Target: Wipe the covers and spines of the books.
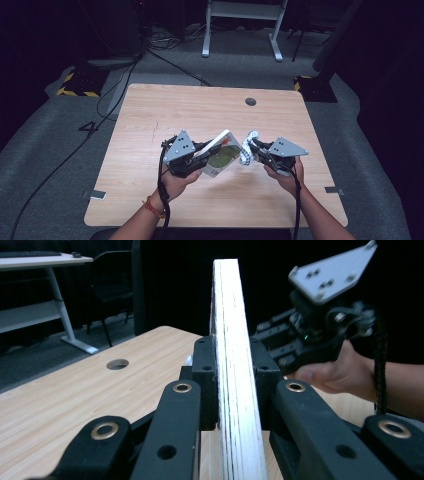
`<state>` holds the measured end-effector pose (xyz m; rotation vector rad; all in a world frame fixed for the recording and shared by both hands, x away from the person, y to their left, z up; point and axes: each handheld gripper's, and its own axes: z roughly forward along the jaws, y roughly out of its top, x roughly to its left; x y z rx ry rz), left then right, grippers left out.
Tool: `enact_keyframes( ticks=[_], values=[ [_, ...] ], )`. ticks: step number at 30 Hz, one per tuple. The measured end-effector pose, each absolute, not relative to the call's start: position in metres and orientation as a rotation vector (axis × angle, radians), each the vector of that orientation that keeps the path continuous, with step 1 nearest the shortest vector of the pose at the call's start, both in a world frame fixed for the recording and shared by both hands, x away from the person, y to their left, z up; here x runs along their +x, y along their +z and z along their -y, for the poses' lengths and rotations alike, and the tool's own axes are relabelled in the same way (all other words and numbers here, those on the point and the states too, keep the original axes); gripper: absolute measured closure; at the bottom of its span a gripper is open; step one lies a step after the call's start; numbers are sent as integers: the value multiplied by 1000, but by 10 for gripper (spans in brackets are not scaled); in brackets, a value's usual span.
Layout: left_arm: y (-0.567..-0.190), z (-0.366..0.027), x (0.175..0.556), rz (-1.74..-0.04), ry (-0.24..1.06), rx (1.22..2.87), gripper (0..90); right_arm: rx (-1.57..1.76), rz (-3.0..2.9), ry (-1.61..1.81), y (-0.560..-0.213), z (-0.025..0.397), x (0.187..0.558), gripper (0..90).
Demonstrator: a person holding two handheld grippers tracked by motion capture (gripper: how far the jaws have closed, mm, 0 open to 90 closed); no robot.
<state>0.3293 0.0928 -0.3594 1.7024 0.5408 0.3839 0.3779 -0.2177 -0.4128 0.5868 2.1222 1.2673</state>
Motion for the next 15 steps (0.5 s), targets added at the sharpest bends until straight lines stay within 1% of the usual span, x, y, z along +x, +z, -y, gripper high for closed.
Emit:
enact_keyframes(
  ticks=[9, 15],
  values=[
    [-354, -103, 329, -553, 410, 1668, 793, 661, -2196, 1211, -430, 216, 388, 796],
    [-353, -104, 328, -553, 421, 1656, 793, 628, -2257, 1233, -439, 201, 384, 797]
  ],
)
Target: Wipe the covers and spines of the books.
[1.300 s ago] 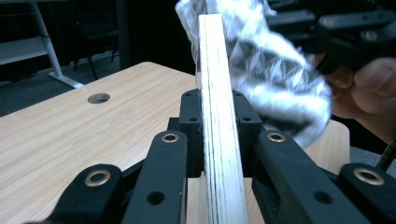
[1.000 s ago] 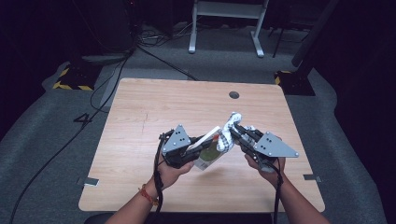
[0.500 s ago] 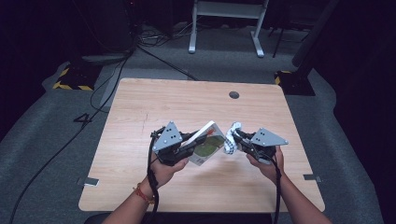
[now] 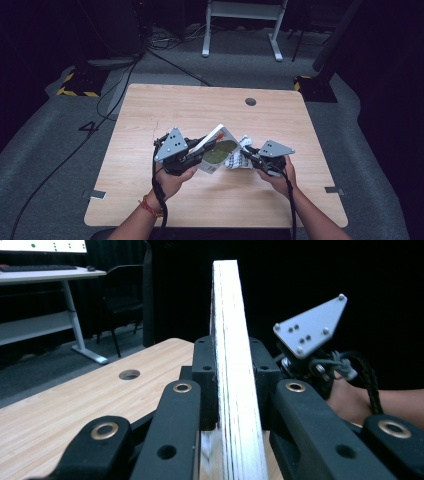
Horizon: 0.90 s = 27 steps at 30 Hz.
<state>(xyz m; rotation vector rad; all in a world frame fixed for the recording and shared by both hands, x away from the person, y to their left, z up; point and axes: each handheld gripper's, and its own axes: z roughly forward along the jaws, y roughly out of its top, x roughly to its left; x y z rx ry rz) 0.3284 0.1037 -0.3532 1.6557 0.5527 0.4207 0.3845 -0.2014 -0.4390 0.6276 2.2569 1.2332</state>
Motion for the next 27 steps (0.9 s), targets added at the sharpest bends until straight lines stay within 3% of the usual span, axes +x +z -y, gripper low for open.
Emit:
enact_keyframes(
  ticks=[17, 27],
  values=[
    [-354, -106, 331, -583, 429, 1635, 792, 337, -2399, 1330, -448, 153, 345, 797],
    [-358, -103, 333, -597, 431, 1639, 792, 536, -2275, 1295, -443, 184, 370, 797]
  ],
)
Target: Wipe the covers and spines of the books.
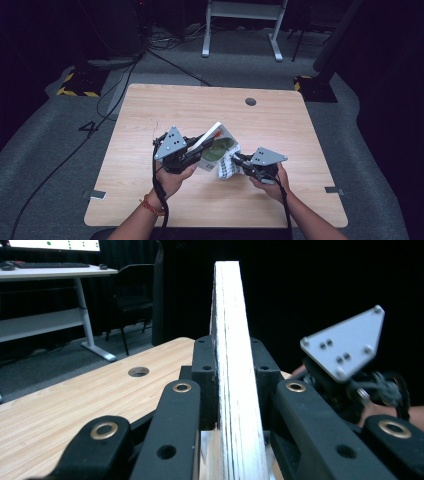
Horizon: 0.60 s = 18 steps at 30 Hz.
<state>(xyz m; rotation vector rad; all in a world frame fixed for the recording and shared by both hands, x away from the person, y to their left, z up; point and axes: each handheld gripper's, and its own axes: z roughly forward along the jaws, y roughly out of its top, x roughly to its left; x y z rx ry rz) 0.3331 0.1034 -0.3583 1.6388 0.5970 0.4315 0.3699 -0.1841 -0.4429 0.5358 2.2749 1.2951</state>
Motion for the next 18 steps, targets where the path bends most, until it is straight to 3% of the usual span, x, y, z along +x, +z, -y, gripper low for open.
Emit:
enact_keyframes(
  ticks=[5, 13, 18],
  values=[
    [-362, -89, 335, -602, 455, 1679, 792, 557, -2232, 1319, -433, 193, 370, 797],
    [-364, -50, 341, -619, 450, 1705, 791, 365, -2151, 1434, -395, 171, 332, 797],
    [-368, -47, 343, -652, 428, 1709, 789, 305, -2145, 1417, -393, 165, 324, 797]
  ],
)
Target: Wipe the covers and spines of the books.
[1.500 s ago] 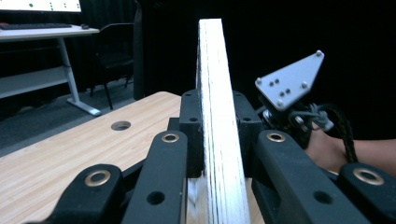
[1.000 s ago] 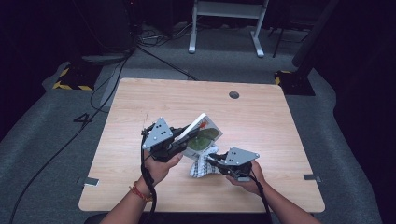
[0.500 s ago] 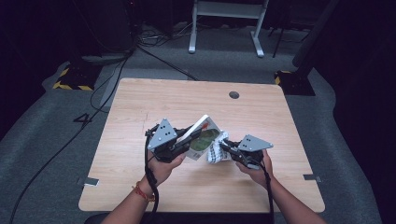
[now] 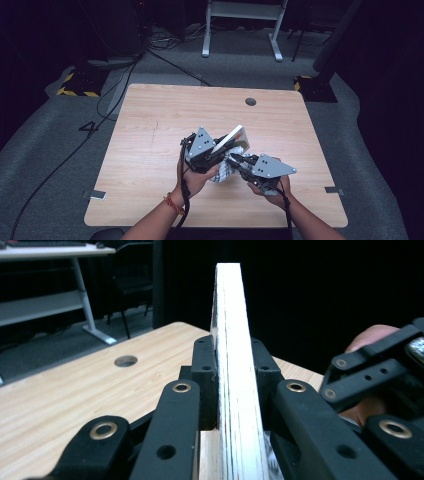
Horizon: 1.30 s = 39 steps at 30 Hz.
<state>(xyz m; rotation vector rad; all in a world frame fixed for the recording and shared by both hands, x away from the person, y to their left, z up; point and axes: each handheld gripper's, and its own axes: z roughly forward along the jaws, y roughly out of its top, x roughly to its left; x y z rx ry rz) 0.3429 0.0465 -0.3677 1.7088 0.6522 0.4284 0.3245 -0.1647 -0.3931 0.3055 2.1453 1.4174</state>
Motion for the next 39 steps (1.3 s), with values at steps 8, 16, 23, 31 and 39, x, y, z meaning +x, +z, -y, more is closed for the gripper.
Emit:
enact_keyframes(
  ticks=[8, 16, 23, 31, 39],
  values=[
    [-373, -50, 348, -678, 388, 1712, 782, 180, -2255, 1321, -412, 141, 318, 797],
    [-362, -65, 347, -747, 397, 1632, 780, 182, -2284, 1127, -441, 130, 323, 797],
    [-357, -76, 345, -755, 425, 1618, 785, 224, -2249, 1078, -448, 138, 330, 798],
    [-357, -79, 342, -651, 389, 1672, 791, 526, -2156, 1245, -422, 203, 366, 798],
    [-360, -57, 337, -552, 374, 1757, 792, 560, -2036, 1429, -380, 225, 370, 797]
  ],
)
